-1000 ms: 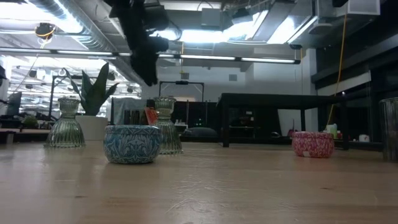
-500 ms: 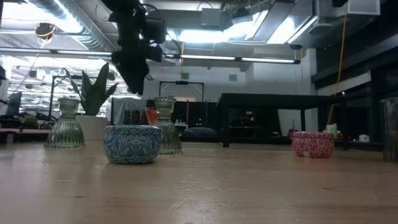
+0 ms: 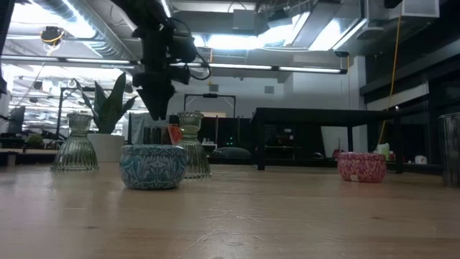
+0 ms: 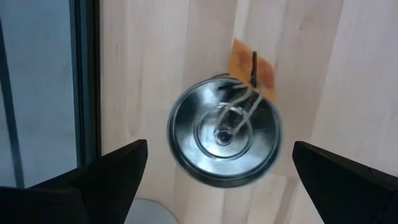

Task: Pick & Place candle stick holders
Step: Put the top silver scented candle on the shelf

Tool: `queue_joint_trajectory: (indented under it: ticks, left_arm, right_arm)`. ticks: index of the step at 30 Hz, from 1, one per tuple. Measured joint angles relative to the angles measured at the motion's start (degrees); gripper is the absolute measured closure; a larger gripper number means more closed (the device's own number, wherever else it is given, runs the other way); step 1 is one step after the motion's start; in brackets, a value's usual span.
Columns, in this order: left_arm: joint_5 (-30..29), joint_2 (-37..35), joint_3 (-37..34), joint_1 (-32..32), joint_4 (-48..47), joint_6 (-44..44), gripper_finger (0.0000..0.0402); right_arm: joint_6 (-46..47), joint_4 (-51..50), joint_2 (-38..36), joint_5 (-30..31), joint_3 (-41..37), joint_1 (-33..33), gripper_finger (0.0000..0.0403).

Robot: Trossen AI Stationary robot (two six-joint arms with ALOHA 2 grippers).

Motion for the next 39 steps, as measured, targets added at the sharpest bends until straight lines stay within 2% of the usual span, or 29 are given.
queue_joint_trajectory:
  ticks: [20, 39]
  left_arm:
    - [1.26, 4.18, 0.00, 0.02, 0.17, 0.88, 0.0001]
    - [1.26, 4.14, -0.69, 0.40, 1.17, 0.88, 0.0002]
  right_arm:
    - [0.00, 0.00, 0.01, 0.00, 0.00, 0.02, 0.0396]
    - [0.00, 0.00, 0.01, 0.00, 0.00, 0.00, 0.0396]
